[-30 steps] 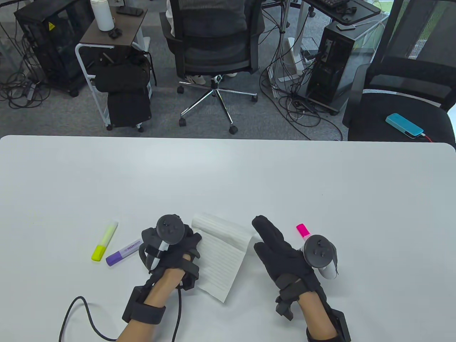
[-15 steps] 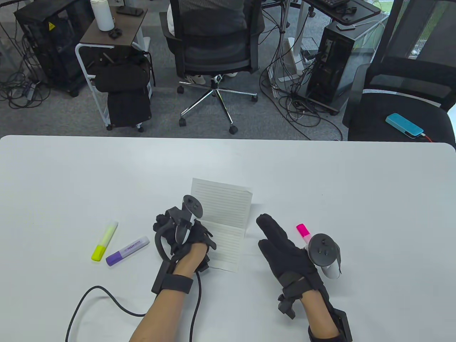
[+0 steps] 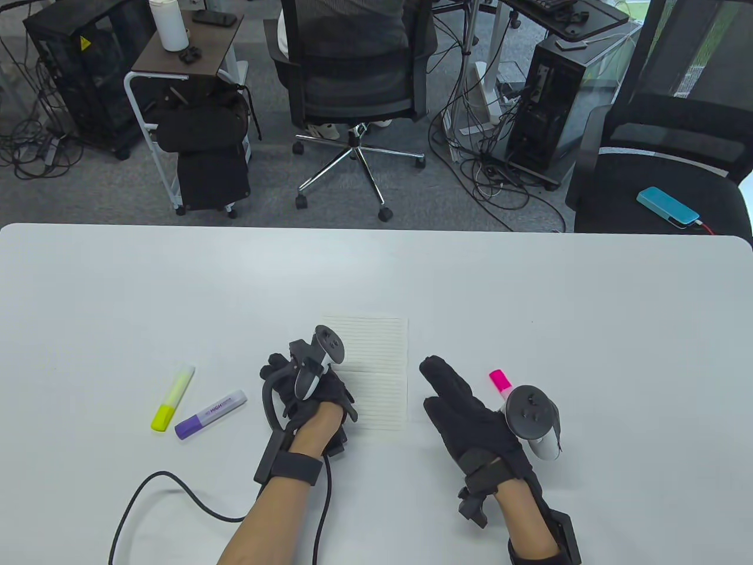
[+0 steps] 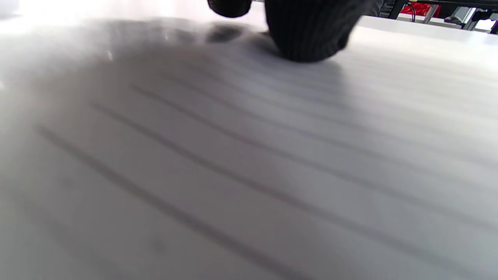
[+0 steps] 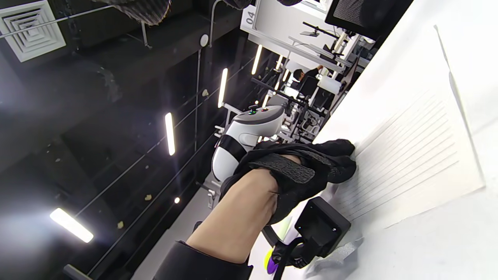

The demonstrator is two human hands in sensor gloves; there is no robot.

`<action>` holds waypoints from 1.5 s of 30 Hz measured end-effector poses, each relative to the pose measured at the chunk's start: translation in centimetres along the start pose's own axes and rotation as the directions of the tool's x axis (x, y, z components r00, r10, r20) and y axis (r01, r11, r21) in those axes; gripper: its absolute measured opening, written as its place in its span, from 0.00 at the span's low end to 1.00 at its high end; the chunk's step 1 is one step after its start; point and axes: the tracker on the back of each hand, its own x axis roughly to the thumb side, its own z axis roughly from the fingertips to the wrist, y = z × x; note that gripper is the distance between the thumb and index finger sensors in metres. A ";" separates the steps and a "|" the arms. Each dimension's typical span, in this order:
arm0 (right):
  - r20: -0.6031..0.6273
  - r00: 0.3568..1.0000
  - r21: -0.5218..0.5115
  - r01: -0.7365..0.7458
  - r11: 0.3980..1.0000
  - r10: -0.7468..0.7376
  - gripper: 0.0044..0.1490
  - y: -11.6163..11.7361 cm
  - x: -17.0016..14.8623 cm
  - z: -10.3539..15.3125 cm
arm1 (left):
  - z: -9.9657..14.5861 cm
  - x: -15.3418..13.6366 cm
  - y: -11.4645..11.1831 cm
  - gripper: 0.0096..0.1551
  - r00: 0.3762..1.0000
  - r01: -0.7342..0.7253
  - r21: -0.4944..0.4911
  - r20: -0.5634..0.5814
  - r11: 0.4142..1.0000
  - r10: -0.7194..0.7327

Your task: Apply highlighter ink on paper

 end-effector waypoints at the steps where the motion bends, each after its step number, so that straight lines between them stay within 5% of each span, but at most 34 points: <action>1: -0.001 1.000 0.001 -0.001 1.000 0.001 0.43 0.0 0.0 0.0 | 0.0 0.0 0.0 0.34 1.000 0.014 0.007 0.008 1.000 -0.014; 11: -0.001 1.000 0.006 -0.003 1.000 0.003 0.43 0.3 -0.1 -0.1 | 1.6 -3.7 1.8 0.35 0.987 -0.131 0.060 0.100 0.990 0.124; 17: 0.004 1.000 0.015 -0.011 1.000 0.011 0.43 0.7 0.0 -0.3 | 2.6 -11.2 4.7 0.36 0.998 0.049 0.101 -0.040 0.994 -0.046; 22: -0.001 1.000 0.035 -0.027 0.999 0.027 0.43 1.4 -0.1 -0.5 | 1.2 -15.3 3.9 0.38 0.956 0.238 -0.058 -0.162 0.970 -0.244; 27: -0.013 0.999 0.050 -0.042 0.998 0.042 0.43 2.0 -0.4 -0.6 | 0.0 -16.4 2.0 0.35 0.951 0.249 -0.034 -0.179 0.968 -0.251; 45: -0.046 0.994 0.096 -0.092 0.991 0.097 0.43 3.3 -1.2 -1.0 | -1.4 -17.5 3.2 0.30 0.959 0.257 -0.100 -0.092 0.961 -0.267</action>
